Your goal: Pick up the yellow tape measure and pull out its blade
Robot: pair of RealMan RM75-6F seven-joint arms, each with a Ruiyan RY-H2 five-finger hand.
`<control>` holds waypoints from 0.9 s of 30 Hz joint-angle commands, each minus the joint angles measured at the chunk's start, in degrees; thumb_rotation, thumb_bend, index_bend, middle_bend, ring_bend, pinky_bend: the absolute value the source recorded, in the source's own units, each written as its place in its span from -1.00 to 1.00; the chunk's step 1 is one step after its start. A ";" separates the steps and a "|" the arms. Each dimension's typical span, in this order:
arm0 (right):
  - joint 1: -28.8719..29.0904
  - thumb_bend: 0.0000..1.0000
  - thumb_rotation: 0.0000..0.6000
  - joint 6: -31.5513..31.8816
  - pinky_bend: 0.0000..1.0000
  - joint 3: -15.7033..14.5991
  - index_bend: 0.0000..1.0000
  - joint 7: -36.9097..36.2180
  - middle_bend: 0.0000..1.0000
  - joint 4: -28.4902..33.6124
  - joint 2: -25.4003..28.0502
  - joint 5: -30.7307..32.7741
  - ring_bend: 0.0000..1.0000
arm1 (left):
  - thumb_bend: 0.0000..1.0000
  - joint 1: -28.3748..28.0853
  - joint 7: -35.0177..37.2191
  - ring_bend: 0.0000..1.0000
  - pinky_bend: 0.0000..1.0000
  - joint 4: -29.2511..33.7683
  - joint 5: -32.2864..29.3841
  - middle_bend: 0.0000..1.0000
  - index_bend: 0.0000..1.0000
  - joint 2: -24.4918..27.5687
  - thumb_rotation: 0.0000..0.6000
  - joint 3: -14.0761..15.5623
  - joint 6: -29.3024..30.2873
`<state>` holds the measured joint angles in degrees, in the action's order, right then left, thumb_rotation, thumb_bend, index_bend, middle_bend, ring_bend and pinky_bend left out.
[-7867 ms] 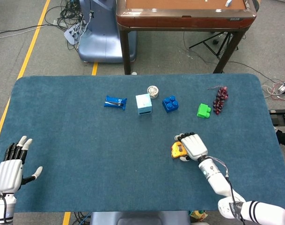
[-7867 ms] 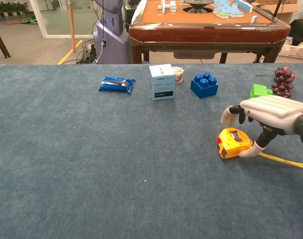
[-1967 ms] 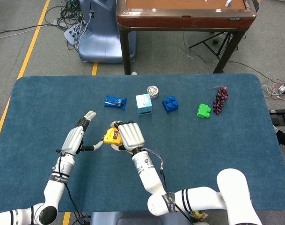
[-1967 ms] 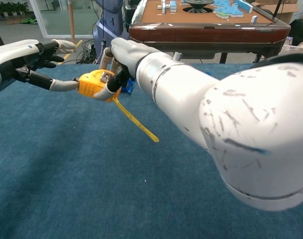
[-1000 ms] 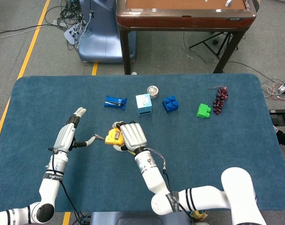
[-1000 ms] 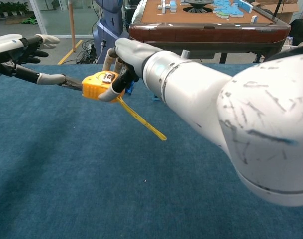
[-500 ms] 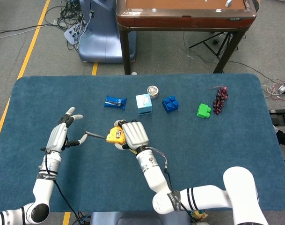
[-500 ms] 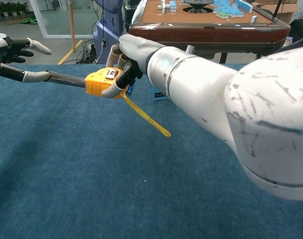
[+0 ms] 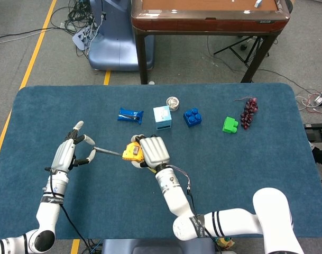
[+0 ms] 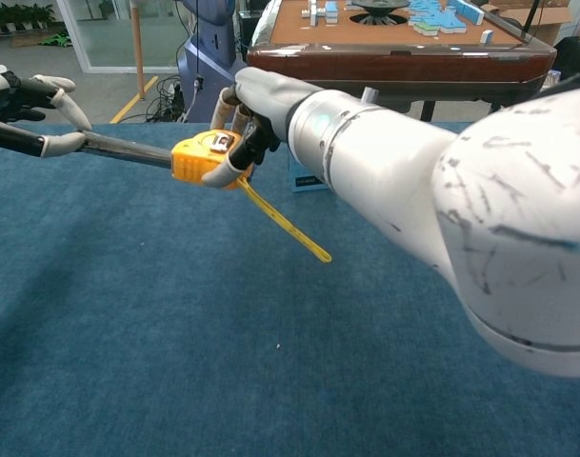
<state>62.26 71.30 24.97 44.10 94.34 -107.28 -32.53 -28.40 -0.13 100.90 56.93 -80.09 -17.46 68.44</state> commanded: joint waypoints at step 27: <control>0.41 0.04 1.00 -1.02 -0.41 -1.01 -0.02 1.49 0.07 1.22 2.75 1.78 -0.06 | -0.20 1.44 3.76 -1.00 -1.00 -1.27 2.16 -0.81 0.31 -0.34 1.00 0.51 0.24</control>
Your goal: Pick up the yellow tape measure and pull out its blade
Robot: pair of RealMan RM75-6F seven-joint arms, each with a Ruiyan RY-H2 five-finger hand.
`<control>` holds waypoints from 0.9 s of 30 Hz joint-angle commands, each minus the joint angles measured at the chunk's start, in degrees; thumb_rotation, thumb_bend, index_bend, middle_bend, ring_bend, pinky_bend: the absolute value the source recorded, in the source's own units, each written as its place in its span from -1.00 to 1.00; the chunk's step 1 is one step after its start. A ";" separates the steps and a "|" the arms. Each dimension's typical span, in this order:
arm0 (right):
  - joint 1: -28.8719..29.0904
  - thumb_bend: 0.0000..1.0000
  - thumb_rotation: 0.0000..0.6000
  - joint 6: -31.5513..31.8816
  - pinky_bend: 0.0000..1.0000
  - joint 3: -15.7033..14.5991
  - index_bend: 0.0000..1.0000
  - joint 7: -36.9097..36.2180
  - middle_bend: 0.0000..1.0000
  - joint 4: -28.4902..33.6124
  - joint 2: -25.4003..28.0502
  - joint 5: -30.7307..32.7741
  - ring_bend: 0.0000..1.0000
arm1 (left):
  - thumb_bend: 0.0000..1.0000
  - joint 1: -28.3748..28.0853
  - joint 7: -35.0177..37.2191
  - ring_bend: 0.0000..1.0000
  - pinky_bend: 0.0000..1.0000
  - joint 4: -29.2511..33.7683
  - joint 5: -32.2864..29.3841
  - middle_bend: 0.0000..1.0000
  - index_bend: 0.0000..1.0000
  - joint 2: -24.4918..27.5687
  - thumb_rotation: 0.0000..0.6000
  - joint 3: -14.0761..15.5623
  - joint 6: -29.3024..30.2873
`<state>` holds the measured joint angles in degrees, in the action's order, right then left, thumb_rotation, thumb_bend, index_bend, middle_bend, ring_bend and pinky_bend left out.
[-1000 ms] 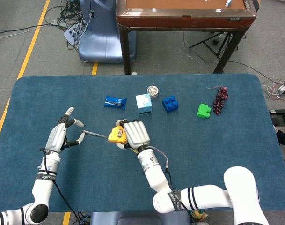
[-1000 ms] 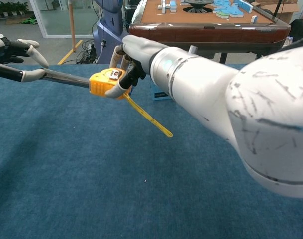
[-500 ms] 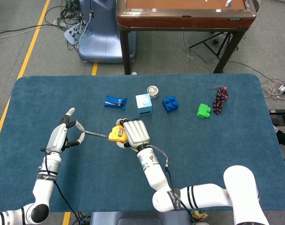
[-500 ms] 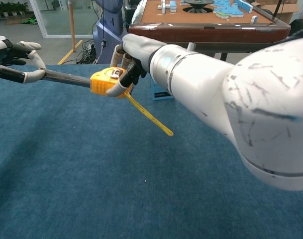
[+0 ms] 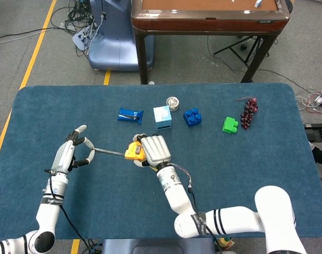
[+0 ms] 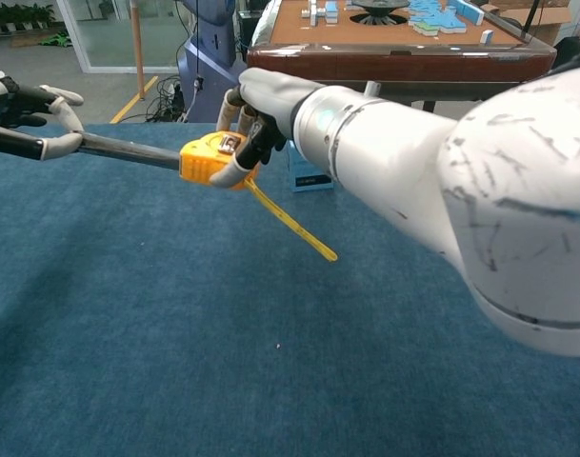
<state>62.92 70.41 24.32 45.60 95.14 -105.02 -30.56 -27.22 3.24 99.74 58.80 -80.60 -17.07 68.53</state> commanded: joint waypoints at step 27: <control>-19.11 0.04 1.00 -2.56 -0.41 -16.26 0.03 -18.21 0.11 10.50 20.30 -16.04 -0.02 | -0.20 6.18 8.84 -1.00 -1.00 -1.63 10.90 -0.81 0.28 3.63 1.00 4.02 4.46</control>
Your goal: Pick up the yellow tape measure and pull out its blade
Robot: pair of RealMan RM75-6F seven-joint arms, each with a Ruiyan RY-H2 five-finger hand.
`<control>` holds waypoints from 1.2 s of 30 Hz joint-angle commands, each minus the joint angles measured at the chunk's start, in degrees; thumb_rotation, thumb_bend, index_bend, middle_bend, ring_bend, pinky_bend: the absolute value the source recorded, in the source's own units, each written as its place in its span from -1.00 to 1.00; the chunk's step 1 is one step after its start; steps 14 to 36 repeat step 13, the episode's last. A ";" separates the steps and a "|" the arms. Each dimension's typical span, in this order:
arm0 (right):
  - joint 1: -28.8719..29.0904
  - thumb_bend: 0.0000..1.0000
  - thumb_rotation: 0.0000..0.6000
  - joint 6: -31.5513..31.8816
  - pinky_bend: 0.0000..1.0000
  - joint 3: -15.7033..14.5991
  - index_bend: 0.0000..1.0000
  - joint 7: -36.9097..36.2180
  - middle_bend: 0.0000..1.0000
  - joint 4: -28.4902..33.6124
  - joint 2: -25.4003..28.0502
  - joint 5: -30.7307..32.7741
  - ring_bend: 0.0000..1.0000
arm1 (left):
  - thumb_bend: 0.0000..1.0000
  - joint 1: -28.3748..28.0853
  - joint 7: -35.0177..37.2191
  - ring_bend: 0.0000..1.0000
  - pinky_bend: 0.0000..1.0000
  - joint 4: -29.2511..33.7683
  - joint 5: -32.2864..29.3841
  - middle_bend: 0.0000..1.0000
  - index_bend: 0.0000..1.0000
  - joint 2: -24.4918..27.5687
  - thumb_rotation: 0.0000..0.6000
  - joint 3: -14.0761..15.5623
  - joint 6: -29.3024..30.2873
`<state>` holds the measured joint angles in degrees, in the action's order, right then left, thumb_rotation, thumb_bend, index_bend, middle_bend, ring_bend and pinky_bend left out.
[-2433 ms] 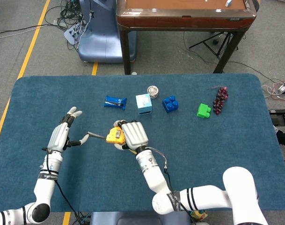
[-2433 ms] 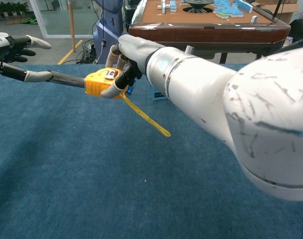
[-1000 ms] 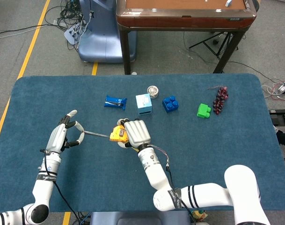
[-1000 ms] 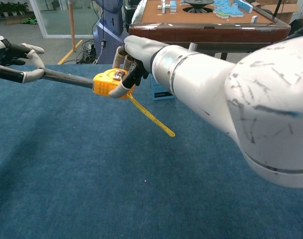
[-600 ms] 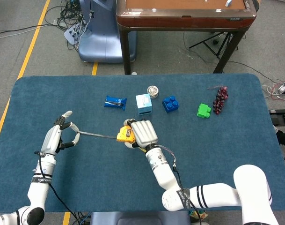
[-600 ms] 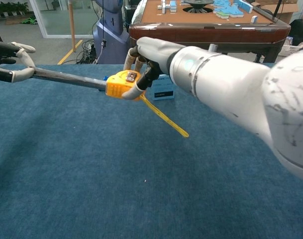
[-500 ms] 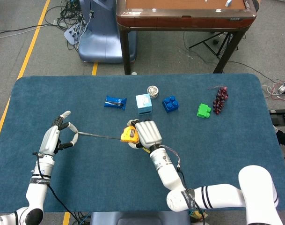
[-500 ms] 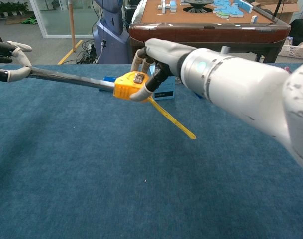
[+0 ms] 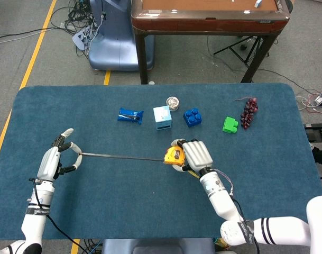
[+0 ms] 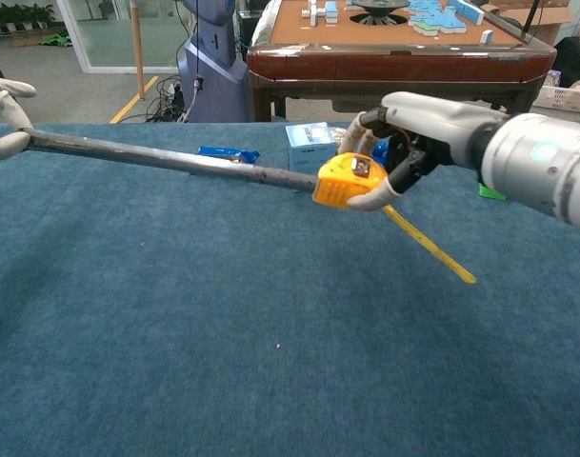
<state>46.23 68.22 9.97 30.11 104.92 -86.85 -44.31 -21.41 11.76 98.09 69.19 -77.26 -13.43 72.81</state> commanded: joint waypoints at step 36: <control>-6.85 0.04 1.00 -1.47 -0.41 -3.86 0.03 -7.68 0.11 0.80 6.18 -7.45 -0.02 | -0.20 2.54 2.21 -1.00 -1.00 -0.91 1.78 -0.81 0.27 0.52 1.00 1.35 1.80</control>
